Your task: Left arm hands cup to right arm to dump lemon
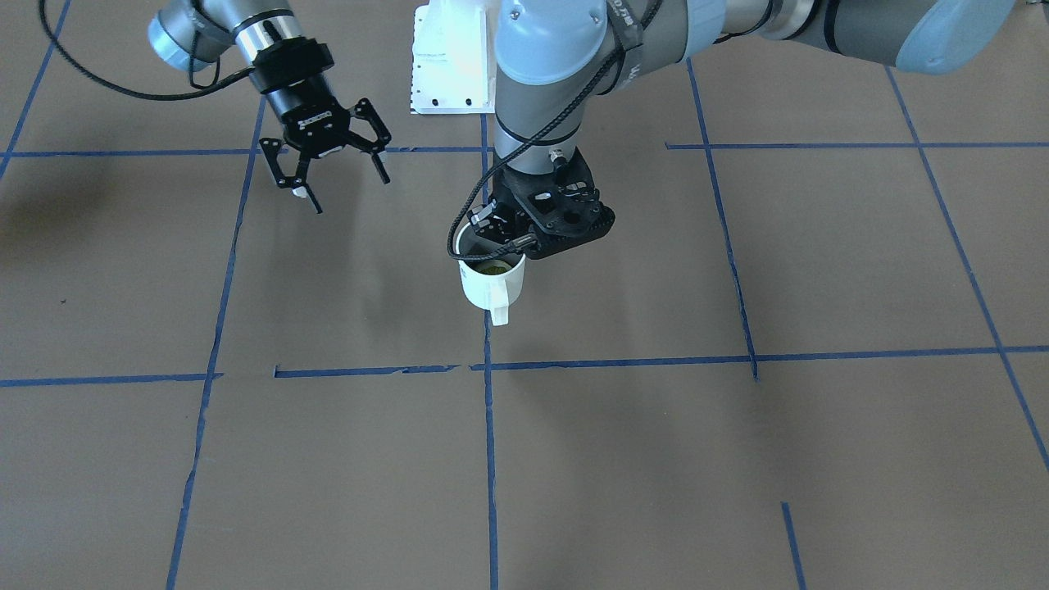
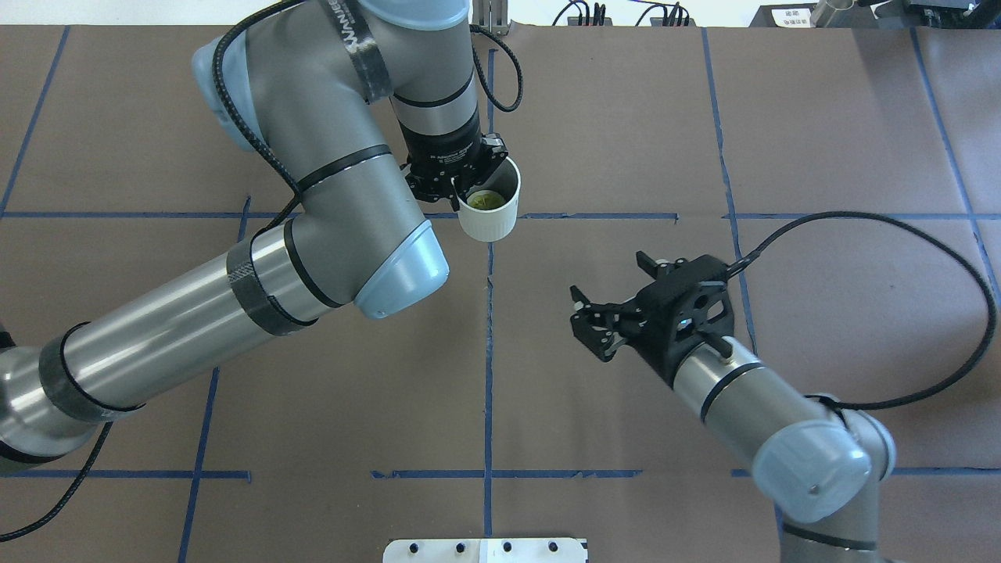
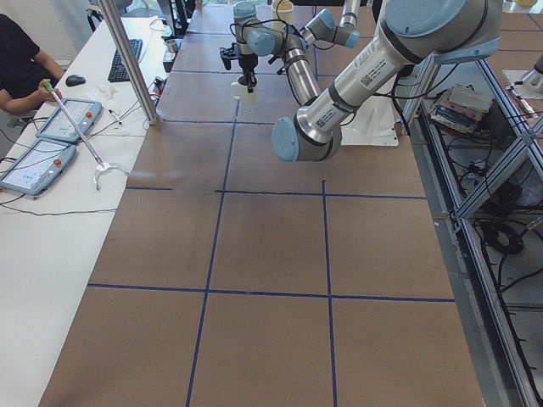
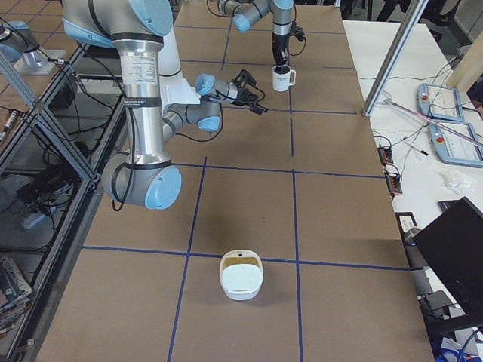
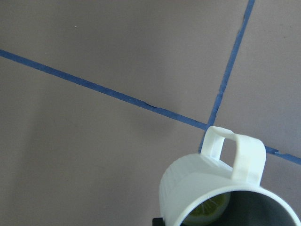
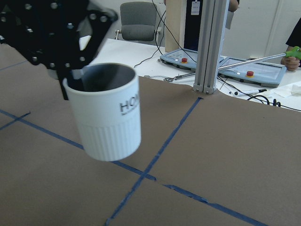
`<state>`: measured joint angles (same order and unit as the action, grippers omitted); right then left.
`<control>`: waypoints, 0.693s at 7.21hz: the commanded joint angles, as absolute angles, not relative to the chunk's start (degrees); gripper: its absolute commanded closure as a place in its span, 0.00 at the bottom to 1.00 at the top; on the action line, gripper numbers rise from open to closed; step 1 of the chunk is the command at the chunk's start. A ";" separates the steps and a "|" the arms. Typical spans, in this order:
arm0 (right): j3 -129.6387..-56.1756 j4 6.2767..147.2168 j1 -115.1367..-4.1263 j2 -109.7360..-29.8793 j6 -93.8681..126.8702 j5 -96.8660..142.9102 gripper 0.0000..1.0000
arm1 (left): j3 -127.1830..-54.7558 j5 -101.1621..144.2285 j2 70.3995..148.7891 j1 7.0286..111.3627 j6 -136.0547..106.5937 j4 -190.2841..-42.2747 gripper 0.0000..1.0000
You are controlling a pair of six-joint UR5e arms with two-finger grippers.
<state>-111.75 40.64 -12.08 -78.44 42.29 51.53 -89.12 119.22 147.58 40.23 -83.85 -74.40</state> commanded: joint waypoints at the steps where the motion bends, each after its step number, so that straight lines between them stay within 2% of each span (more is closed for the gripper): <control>1: -106.02 40.34 -7.74 -71.65 42.28 43.70 0.01 | -88.77 125.05 149.58 40.25 -89.62 -73.83 1.00; 5: -105.29 40.25 -7.12 -70.05 42.28 39.30 0.01 | -91.48 126.65 148.89 37.88 -92.28 -73.57 0.97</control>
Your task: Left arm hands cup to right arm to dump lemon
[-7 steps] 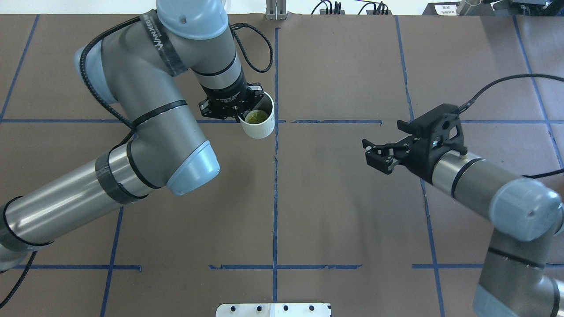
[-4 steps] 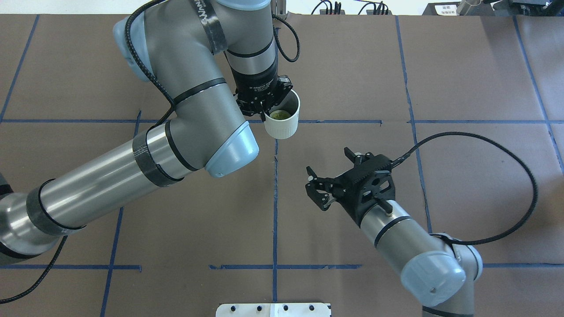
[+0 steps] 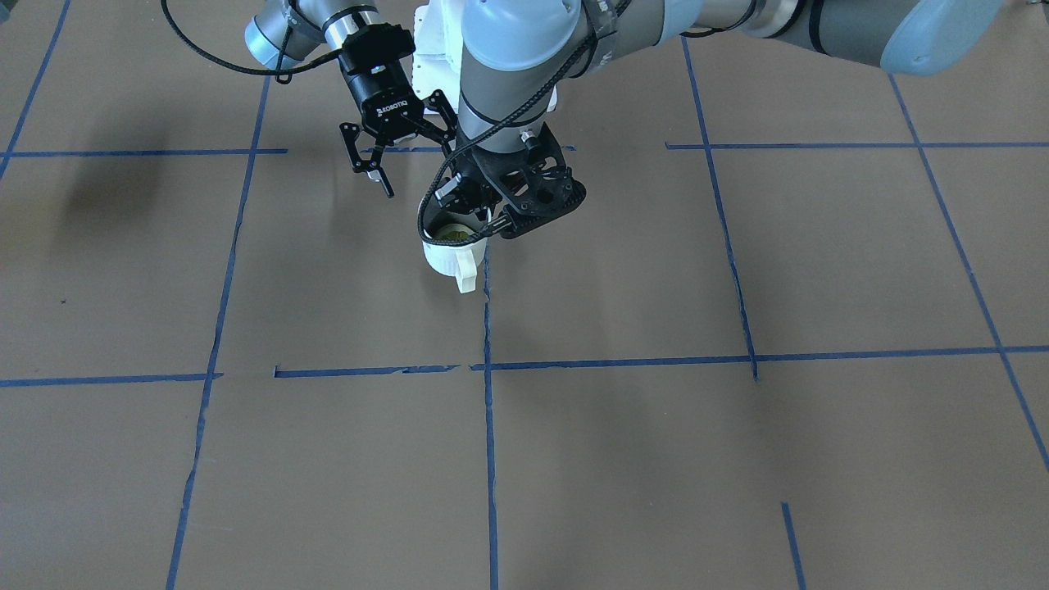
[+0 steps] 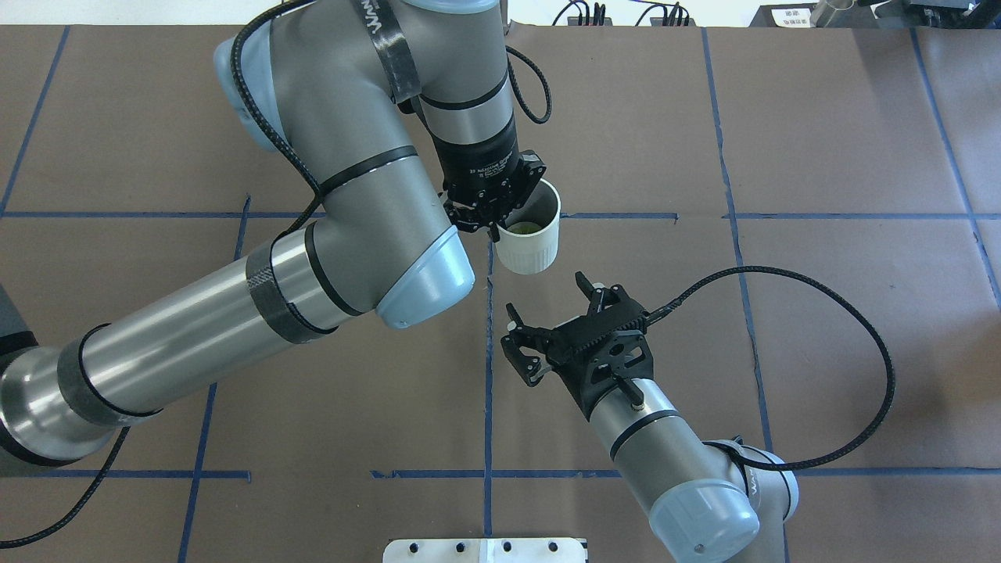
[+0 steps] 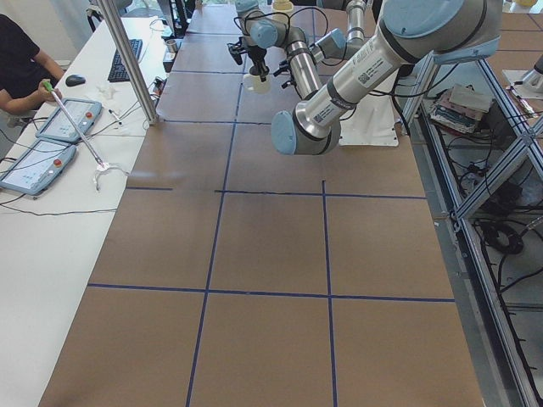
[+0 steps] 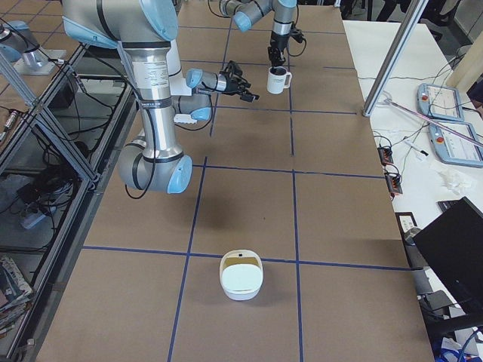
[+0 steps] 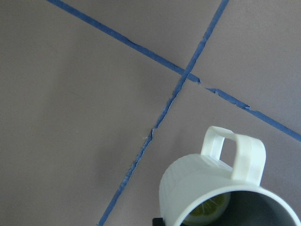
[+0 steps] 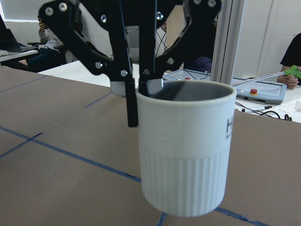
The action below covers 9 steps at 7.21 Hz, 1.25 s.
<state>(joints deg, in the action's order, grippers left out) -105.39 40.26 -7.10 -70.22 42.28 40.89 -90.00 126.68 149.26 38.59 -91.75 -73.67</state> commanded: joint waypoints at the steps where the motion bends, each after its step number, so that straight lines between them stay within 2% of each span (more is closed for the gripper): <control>1: -105.29 40.25 -7.03 -69.96 42.28 38.33 0.01 | -91.49 126.56 148.89 37.01 -92.63 -73.56 0.97; 7: -103.71 40.17 -7.12 -69.70 42.19 38.23 0.01 | -92.90 126.39 148.89 34.54 -93.43 -73.56 0.94; 9: -103.71 40.17 -7.56 -69.70 42.10 38.15 0.08 | -93.25 126.47 148.80 34.19 -93.52 -73.48 0.92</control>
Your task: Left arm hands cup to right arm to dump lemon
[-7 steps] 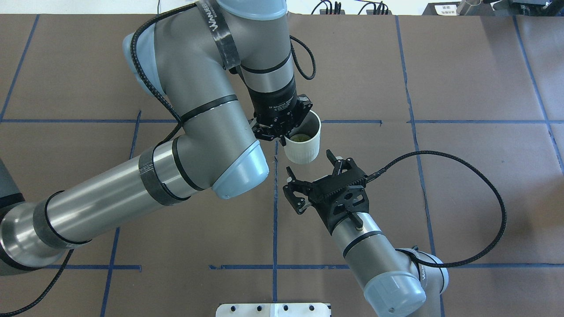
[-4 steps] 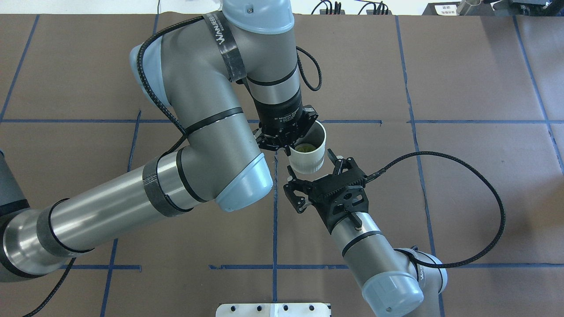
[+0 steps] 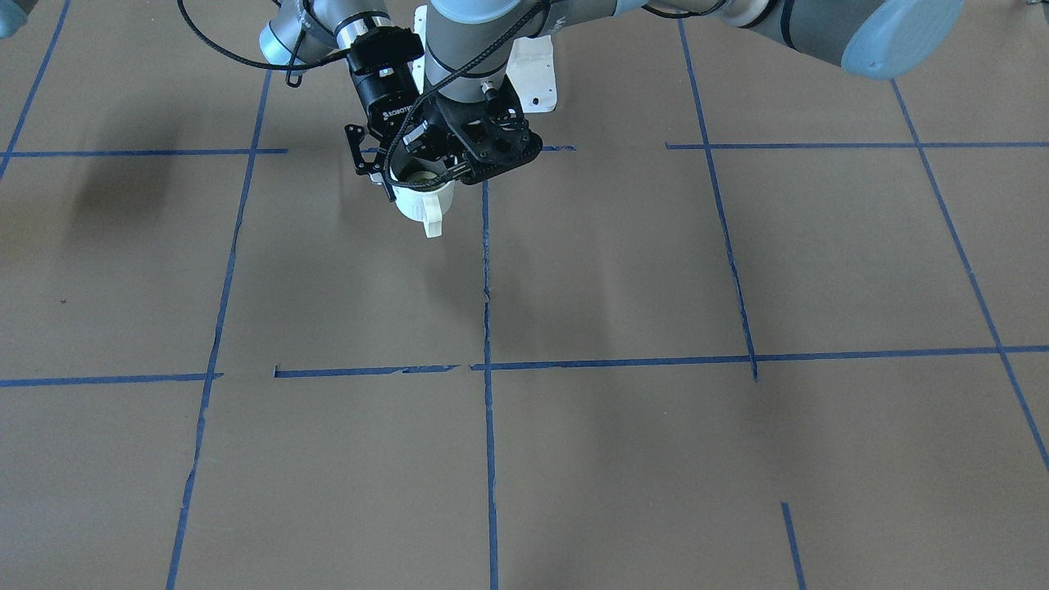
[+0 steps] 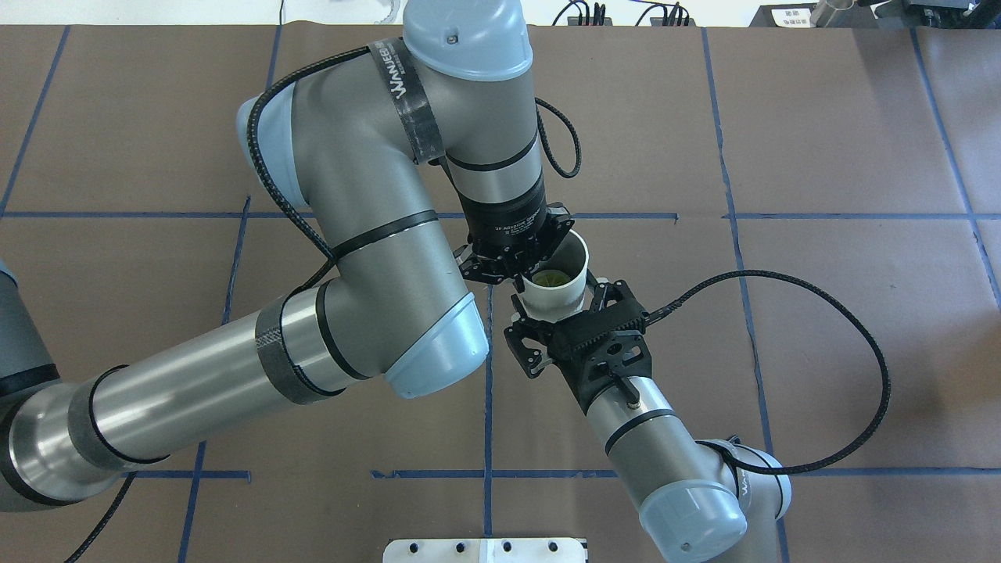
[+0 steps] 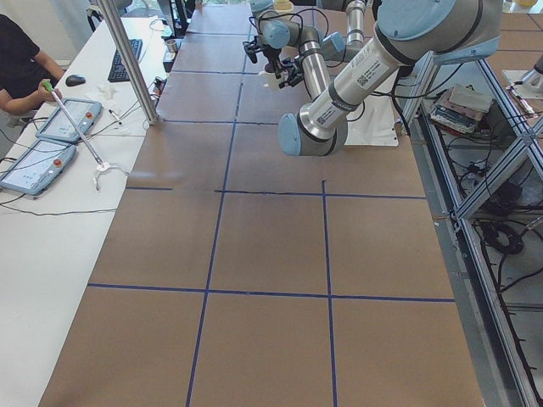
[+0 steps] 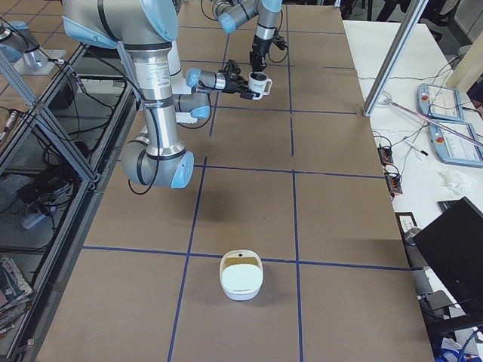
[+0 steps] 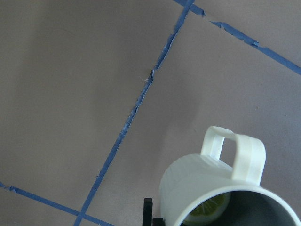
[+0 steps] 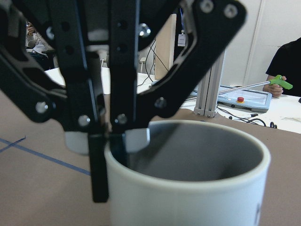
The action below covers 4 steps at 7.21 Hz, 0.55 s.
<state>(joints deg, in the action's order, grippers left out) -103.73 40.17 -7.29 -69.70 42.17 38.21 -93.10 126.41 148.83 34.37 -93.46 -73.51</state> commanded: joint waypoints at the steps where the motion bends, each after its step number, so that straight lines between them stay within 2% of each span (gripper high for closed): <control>1: -103.71 40.25 -7.65 -69.70 42.01 38.23 0.19 | -93.25 126.47 148.80 34.19 -93.52 -73.48 0.92; 2: -103.71 40.17 -7.65 -69.70 41.75 38.23 0.41 | -93.69 126.39 148.36 34.19 -93.52 -73.48 0.86; 3: -103.62 40.25 -7.73 -69.78 41.57 38.23 0.57 | -94.47 126.39 147.75 34.19 -93.52 -73.48 0.41; 4: -103.45 40.34 -7.73 -69.70 41.49 38.23 0.68 | -95.53 126.13 147.66 34.28 -93.52 -73.56 0.00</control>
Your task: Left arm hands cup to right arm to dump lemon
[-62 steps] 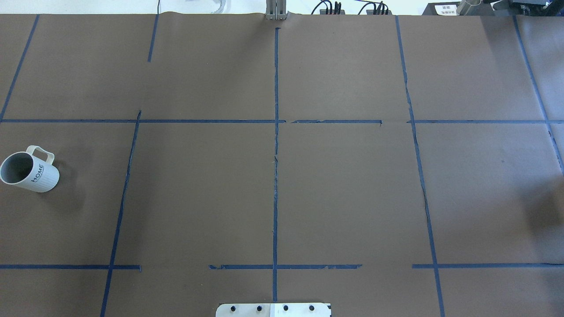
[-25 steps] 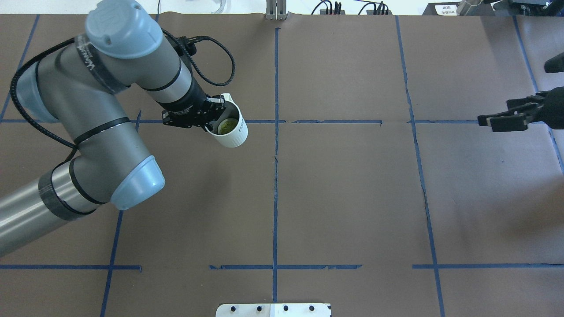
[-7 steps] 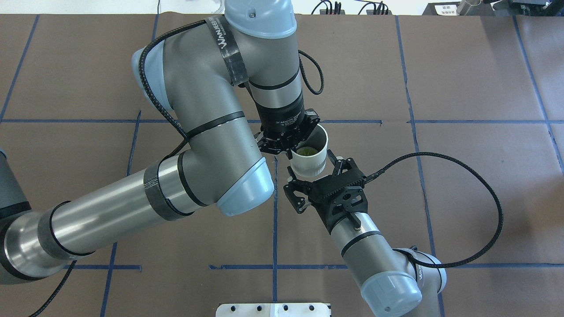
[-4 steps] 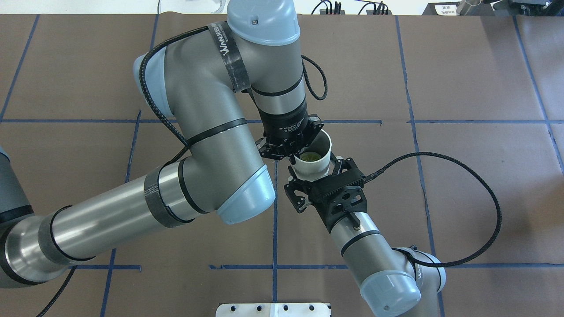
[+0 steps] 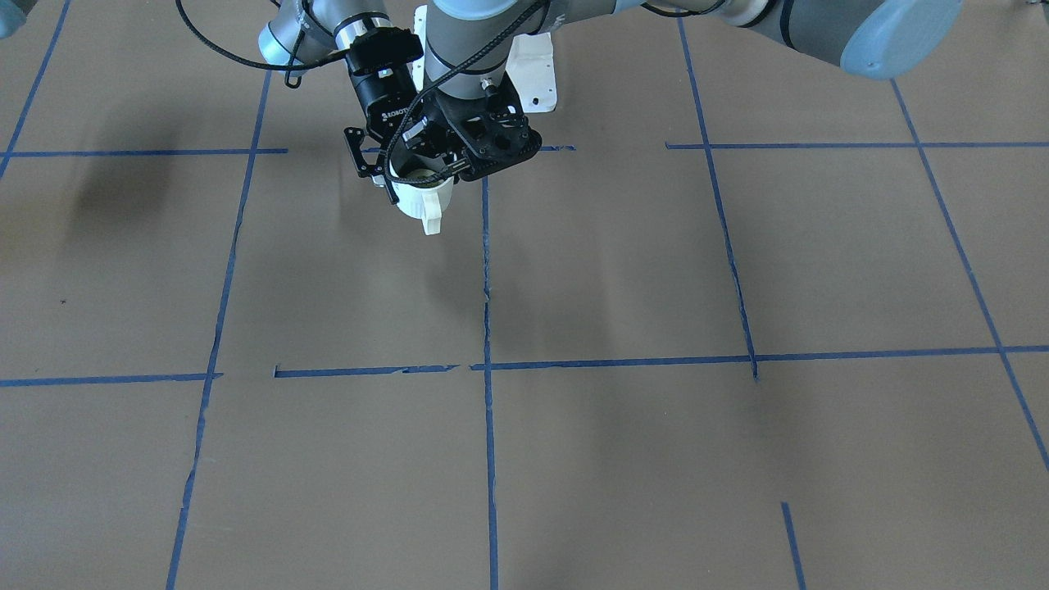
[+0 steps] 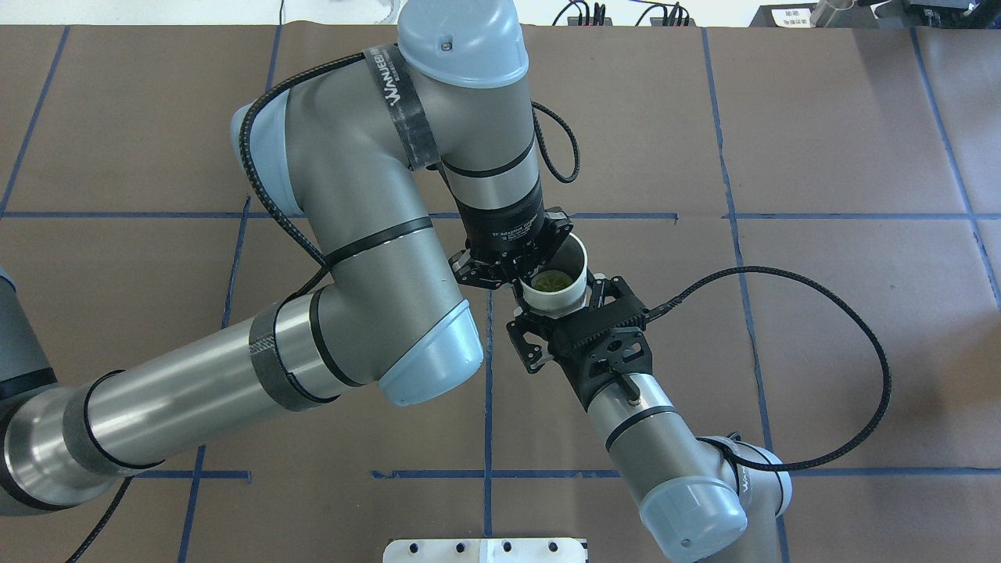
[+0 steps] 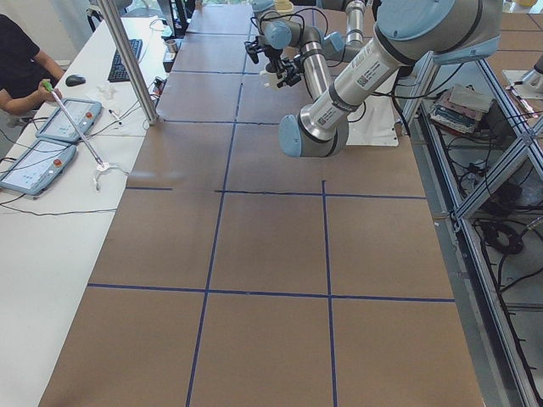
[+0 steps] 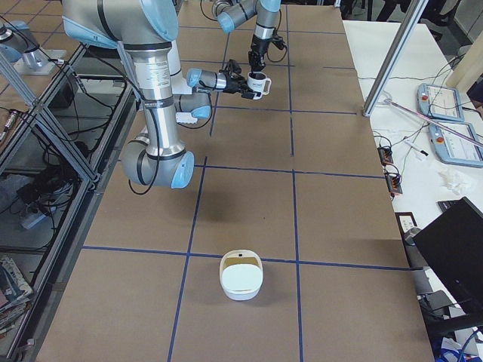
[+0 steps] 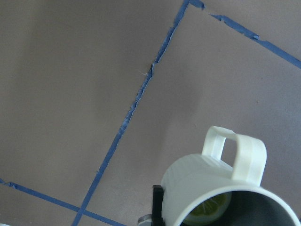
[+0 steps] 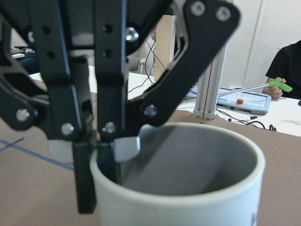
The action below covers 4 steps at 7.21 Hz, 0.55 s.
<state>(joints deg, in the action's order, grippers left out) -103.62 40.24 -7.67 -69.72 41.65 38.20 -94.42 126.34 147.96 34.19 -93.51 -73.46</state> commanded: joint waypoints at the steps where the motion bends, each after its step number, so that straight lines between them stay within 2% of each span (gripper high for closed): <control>1: -103.45 40.34 -7.73 -69.78 41.48 38.23 0.73 | -97.19 125.86 146.96 34.28 -93.52 -73.56 0.00; 4: -101.87 39.99 -7.38 -70.57 42.18 36.93 0.74 | -106.24 123.16 143.27 34.80 -93.43 -73.65 0.00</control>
<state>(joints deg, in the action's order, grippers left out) -102.38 40.20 -7.46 -69.97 41.84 37.87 -102.93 125.15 144.50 34.54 -93.50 -73.64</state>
